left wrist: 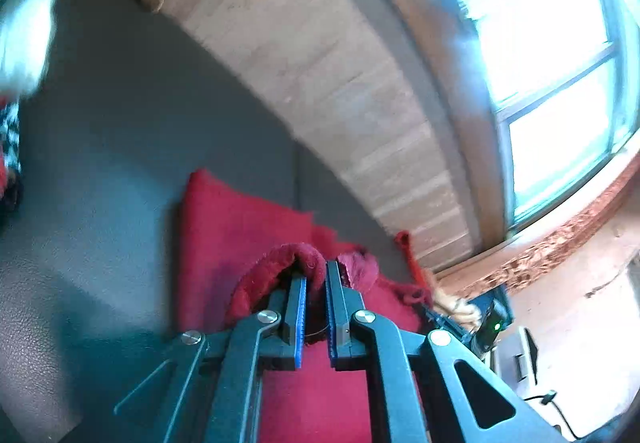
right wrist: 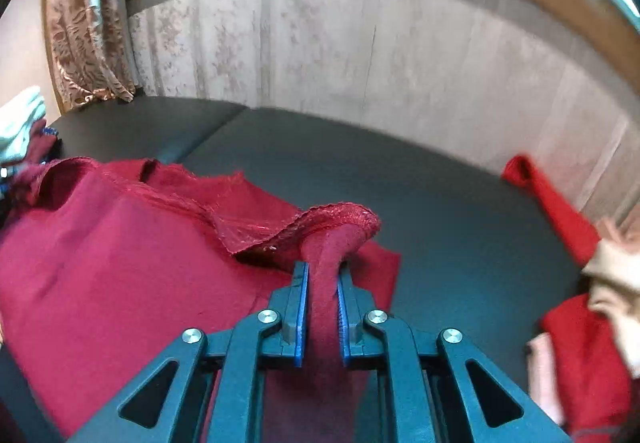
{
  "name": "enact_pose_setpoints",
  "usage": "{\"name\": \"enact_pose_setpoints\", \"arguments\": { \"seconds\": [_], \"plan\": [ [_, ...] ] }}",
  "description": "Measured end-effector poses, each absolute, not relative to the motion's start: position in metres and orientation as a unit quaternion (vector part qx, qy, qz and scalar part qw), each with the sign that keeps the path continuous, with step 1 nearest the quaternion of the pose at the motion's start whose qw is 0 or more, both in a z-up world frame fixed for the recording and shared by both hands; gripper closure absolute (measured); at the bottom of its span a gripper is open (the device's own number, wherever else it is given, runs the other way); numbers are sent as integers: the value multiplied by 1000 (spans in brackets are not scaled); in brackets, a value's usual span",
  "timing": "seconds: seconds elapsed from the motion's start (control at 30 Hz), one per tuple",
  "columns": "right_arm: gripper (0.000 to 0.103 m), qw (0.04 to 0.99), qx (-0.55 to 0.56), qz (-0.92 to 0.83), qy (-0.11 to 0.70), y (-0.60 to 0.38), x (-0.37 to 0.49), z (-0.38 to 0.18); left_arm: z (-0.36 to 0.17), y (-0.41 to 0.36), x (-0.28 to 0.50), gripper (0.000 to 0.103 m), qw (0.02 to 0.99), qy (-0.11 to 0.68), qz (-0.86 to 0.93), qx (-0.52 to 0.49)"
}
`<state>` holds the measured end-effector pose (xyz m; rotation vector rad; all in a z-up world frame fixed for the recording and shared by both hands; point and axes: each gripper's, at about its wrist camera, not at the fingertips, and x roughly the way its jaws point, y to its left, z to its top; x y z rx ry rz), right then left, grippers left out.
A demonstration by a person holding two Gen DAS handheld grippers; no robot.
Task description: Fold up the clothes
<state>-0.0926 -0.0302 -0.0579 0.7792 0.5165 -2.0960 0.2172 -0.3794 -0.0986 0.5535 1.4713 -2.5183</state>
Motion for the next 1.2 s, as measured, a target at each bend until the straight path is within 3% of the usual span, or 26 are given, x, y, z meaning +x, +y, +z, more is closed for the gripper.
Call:
{"name": "enact_pose_setpoints", "arguments": {
  "seconds": [0.13, 0.27, 0.4, 0.53, 0.73, 0.87, 0.9, 1.07, 1.2],
  "plan": [
    [90, 397, 300, -850, 172, -23, -97, -42, -84, -387, 206, 96, 89, 497, -848, 161],
    [90, 378, 390, -835, 84, -28, -140, -81, -116, -411, 182, 96, 130, 553, -803, 181],
    [84, 370, 439, -819, 22, -24, -160, -118, -167, -424, 175, 95, 177, 603, -750, 205],
    [74, 382, 445, -810, 5, -23, -162, -124, -164, -420, 183, 94, 185, 603, -753, 184],
    [51, 395, 429, -811, 40, -31, -147, -121, -116, -405, 200, 86, 209, 534, -803, 160],
    [49, 377, 366, -846, 85, -25, -127, -96, -79, -384, 197, 83, 219, 438, -852, 182],
    [44, 371, 346, -857, 96, -24, -121, -88, -75, -378, 193, 82, 210, 420, -862, 191],
    [28, 374, 251, -874, 181, -29, -78, -56, -78, -347, 147, 81, 149, 348, -888, 262],
    [26, 420, 259, -842, 217, -43, -63, -53, -99, -330, 98, 81, 121, 305, -883, 335]
  ]
}}
